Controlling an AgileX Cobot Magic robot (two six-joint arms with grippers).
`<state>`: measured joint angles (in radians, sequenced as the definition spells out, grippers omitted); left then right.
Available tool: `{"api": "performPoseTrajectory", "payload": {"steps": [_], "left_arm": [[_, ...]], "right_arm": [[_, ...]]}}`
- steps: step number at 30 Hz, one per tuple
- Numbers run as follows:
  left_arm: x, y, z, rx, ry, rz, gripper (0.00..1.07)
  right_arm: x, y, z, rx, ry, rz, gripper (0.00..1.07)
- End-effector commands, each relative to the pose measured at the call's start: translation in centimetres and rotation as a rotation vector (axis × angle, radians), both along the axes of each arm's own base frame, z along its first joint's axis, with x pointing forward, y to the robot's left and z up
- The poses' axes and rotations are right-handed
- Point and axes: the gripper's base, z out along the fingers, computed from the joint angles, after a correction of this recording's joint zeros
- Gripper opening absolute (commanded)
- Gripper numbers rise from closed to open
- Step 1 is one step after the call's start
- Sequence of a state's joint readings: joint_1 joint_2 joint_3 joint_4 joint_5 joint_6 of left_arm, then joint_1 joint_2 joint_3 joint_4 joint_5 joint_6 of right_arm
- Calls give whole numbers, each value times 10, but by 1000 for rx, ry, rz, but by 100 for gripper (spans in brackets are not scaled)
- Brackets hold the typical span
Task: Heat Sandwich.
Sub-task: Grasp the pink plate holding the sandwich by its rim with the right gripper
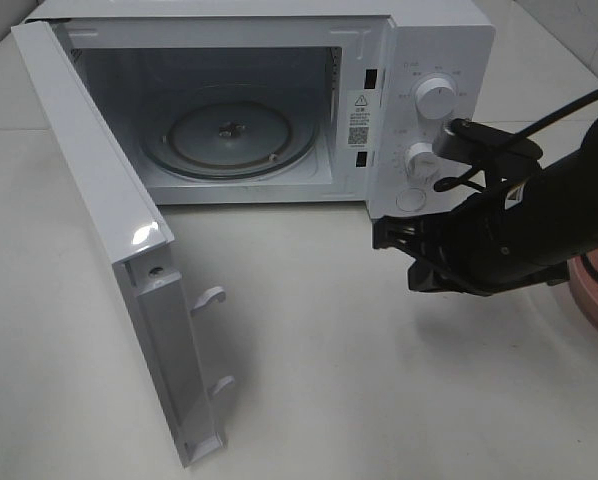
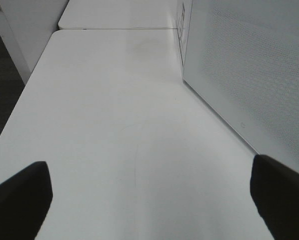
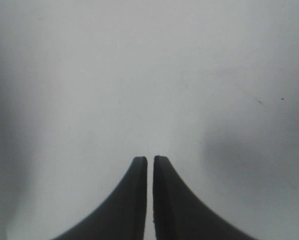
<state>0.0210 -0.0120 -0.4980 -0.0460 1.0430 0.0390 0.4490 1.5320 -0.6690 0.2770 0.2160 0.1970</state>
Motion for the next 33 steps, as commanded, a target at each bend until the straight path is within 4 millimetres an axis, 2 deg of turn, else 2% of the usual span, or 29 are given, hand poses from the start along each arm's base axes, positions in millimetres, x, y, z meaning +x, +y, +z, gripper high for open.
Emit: {"api": "performPoseTrajectory", "payload": {"steps": [1, 3, 8, 11, 16, 23, 26, 27, 28, 30, 31, 32, 33], "left_arm": [[-3, 0, 0, -4, -25, -4, 103], [-3, 0, 0, -4, -25, -4, 103], [-3, 0, 0, -4, -25, -4, 103], [-3, 0, 0, -4, -25, -4, 103], [-3, 0, 0, -4, -25, -4, 103], [-3, 0, 0, -4, -25, -4, 103], [-3, 0, 0, -4, -25, -4, 103], [-3, 0, 0, -4, -25, -4, 103], [-3, 0, 0, -4, -25, -4, 103], [-3, 0, 0, -4, -25, -4, 103], [-3, 0, 0, -4, -25, -4, 103], [-3, 0, 0, -4, -25, -4, 103], [-3, 0, 0, -4, -25, -4, 103]], "right_arm": [[-11, -9, 8, -108, 17, 150, 10], [-19, -15, 15, -172, 43, 219, 11], [-29, -21, 20, -230, 94, 262, 12], [-33, -34, 28, -312, 134, 296, 14], [-28, -59, 46, -358, 215, 226, 17], [-15, -83, 62, -401, 215, 178, 25], [-9, -90, 69, -405, 187, 175, 36], [-6, -94, 72, -405, 170, 163, 45], [-6, -94, 72, -405, 170, 163, 45], [-4, -98, 75, -410, 163, 159, 57], [-3, -101, 75, -412, 162, 157, 70], [-3, -102, 75, -411, 163, 152, 77], [-3, -102, 75, -411, 163, 152, 77]]}}
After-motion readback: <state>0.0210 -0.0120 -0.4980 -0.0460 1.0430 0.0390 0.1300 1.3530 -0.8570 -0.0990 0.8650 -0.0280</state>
